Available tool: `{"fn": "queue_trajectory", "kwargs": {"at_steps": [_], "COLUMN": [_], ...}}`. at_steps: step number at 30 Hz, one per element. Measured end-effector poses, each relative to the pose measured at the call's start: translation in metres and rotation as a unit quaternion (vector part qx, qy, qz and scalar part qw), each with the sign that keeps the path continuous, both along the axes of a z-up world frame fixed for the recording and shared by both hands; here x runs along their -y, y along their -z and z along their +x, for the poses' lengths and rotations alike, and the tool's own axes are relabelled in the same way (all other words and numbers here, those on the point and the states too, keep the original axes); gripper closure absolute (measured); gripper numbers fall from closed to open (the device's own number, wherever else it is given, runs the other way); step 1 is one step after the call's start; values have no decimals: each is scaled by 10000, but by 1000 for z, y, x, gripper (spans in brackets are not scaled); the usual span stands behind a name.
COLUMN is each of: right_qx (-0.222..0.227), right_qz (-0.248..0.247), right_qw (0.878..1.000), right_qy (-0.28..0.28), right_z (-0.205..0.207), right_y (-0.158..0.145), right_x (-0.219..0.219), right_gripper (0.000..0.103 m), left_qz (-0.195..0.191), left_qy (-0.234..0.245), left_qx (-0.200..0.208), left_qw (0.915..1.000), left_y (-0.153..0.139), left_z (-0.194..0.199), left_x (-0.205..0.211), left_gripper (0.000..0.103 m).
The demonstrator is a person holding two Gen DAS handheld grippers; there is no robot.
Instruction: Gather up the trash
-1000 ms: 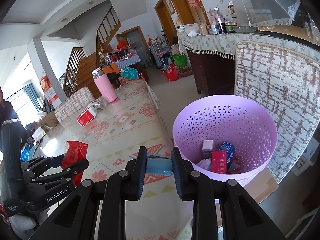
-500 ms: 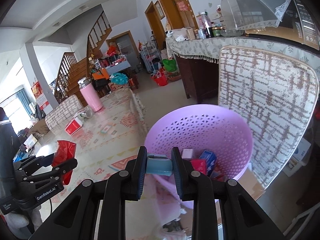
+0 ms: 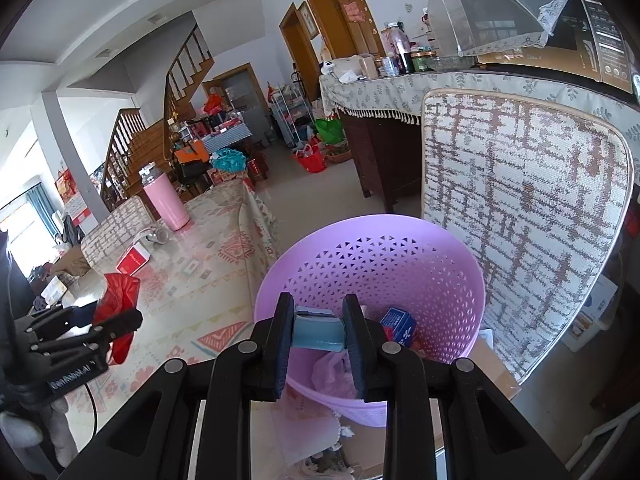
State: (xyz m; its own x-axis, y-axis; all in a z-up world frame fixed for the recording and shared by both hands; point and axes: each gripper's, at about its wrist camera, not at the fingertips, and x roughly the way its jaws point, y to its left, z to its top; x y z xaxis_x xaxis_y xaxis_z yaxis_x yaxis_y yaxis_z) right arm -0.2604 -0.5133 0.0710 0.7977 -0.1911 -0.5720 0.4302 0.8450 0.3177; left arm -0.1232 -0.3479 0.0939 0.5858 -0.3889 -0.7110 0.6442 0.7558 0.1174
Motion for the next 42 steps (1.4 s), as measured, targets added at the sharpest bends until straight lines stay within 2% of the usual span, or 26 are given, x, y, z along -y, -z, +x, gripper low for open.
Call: {"fn": "queue_trajectory", "kwargs": {"at_steps": [7,12,14,19,20,22,23,38,42], "right_qx": [7,-22,-27,-64,-79,-98,-101,-42,-39], "right_qz": [129,255,269,363,398,424,422,540,490], "right_qw": [9998,9992,9989,9981,9978,9974,9973,9954,9953], "right_qy": [173,316,375,498,524,570,598,792,833], "right_z": [3,8,9,15,16,16,16,-1,-9], "right_y": [3,7,9,18,20,23,24,20,15], "right_x": [22,36,41,53,55,58,58,38,27], "right_gripper": [76,76,76,74,72,59,57,54,51], "left_qz": [-545,-681,-694,-703,-731,-779,-782,-491,-456], "left_qy": [752,1100,1203,1127,1108,1123,1126,772,595], "left_qx": [-465,-660,-835,-969,-1015,-1062,-1035,-379,-348], "left_qw": [9946,9894,9868,9864,9859,9849,9851,9951,9966], "left_y": [-25,-23,-17,-4,-2,-1,0,0,1], "left_z": [7,16,22,35,37,38,37,11,2], "left_x": [37,75,89,106,107,104,101,45,27], "left_gripper": [58,57,54,32,30,27,26,23,23]}}
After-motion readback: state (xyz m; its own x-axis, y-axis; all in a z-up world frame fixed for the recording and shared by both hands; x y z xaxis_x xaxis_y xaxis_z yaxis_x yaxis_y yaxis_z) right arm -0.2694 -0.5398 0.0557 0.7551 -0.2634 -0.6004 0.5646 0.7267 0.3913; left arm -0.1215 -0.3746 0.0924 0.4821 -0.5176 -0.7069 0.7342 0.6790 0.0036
